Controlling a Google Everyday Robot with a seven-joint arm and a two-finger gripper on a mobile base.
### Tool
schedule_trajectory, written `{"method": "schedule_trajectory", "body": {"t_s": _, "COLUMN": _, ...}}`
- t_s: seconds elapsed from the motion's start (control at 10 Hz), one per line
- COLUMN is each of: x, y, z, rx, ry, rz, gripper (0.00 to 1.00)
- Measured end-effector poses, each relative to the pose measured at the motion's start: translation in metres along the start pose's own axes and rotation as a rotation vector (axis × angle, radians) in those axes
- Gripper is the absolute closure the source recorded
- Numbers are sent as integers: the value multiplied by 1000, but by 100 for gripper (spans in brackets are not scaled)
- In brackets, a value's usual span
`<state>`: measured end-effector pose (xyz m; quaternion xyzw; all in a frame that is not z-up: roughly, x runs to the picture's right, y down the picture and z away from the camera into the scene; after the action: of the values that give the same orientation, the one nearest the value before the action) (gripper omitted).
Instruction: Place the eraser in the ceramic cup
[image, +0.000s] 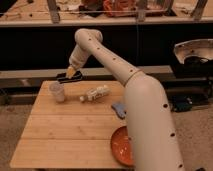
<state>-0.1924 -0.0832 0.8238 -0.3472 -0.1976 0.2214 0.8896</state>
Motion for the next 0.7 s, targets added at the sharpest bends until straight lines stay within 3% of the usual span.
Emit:
{"method": "schedule_trajectory", "body": {"t_s": 0.4, "x": -10, "y": -8, "z": 28, "rx": -48, "ry": 30, "rz": -4, "gripper": 100}}
{"method": "schedule_trajectory", "body": {"t_s": 0.7, "x": -30, "y": -5, "z": 50, "rx": -85, "ry": 57, "rz": -39, "gripper": 96}}
